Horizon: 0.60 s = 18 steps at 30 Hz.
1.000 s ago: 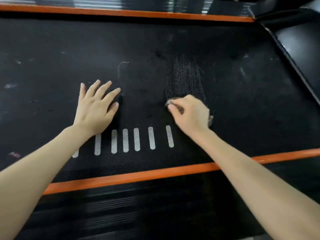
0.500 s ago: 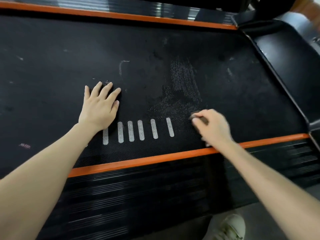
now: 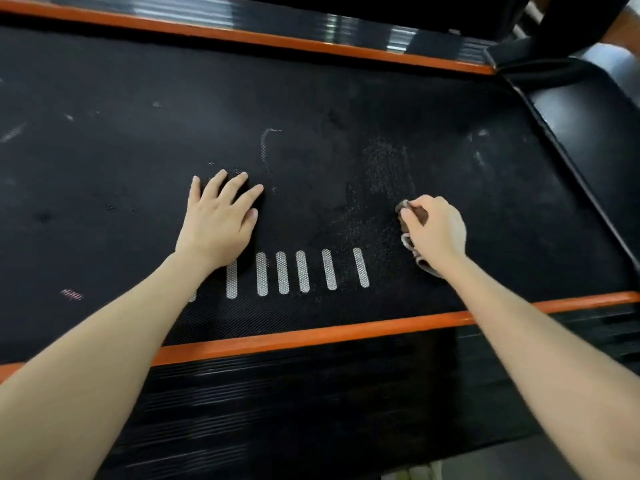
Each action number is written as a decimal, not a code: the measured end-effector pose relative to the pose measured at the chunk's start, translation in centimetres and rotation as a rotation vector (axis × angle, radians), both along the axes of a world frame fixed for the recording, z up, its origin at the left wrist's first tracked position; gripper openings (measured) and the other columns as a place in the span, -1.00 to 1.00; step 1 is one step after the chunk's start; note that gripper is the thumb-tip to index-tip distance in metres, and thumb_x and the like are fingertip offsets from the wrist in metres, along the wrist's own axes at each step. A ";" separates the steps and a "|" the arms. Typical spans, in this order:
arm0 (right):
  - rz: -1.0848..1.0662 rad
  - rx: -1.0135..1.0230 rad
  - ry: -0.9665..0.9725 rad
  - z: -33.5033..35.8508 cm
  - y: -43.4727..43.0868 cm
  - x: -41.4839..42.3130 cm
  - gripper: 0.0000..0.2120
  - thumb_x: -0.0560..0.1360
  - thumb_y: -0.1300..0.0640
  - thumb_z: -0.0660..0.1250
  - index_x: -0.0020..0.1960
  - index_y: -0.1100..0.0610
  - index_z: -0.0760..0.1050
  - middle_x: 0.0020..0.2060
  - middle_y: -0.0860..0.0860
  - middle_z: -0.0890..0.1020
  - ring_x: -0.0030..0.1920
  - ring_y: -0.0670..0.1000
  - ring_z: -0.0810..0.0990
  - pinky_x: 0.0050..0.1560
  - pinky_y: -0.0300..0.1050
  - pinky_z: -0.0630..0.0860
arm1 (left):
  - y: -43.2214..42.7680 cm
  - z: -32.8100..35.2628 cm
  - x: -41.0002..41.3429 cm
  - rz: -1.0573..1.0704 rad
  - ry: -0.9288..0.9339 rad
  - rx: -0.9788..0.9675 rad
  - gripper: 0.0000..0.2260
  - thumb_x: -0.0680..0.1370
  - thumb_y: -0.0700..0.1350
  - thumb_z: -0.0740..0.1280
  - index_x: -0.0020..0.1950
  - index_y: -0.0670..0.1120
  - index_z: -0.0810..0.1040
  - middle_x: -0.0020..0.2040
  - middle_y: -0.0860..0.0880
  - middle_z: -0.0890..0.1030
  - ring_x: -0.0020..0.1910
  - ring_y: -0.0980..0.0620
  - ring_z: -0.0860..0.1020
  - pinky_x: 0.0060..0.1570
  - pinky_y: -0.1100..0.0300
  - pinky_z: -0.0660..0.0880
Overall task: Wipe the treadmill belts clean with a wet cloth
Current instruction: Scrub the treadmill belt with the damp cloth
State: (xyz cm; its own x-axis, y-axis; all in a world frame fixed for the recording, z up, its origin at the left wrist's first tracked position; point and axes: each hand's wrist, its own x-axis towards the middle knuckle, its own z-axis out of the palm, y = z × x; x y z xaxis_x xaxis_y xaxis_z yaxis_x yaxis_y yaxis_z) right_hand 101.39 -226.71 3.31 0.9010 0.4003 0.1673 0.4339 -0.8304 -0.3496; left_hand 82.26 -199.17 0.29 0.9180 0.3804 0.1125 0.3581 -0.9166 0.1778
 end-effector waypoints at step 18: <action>0.227 -0.067 -0.177 -1.4 14.1 3.6 -0.69 0.56 -0.12 0.23 0.06 0.09 0.58 -0.02 0.08 0.54 -0.02 0.16 0.49 -0.21 -0.10 0.29 | 0.6 0.9 0.5 0.016 0.004 -0.045 -0.50 0.54 0.09 -0.02 0.34 -0.05 0.48 0.35 -0.11 0.47 0.39 -0.22 0.34 0.38 -0.27 0.10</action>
State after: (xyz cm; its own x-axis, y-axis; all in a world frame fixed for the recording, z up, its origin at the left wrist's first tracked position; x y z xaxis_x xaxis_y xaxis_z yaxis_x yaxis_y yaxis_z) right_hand 104.96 -212.65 1.94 0.7465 0.6037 0.2799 0.6603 -0.7239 -0.1997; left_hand 82.72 -198.56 1.19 0.9123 0.3994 0.0909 0.3732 -0.9020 0.2171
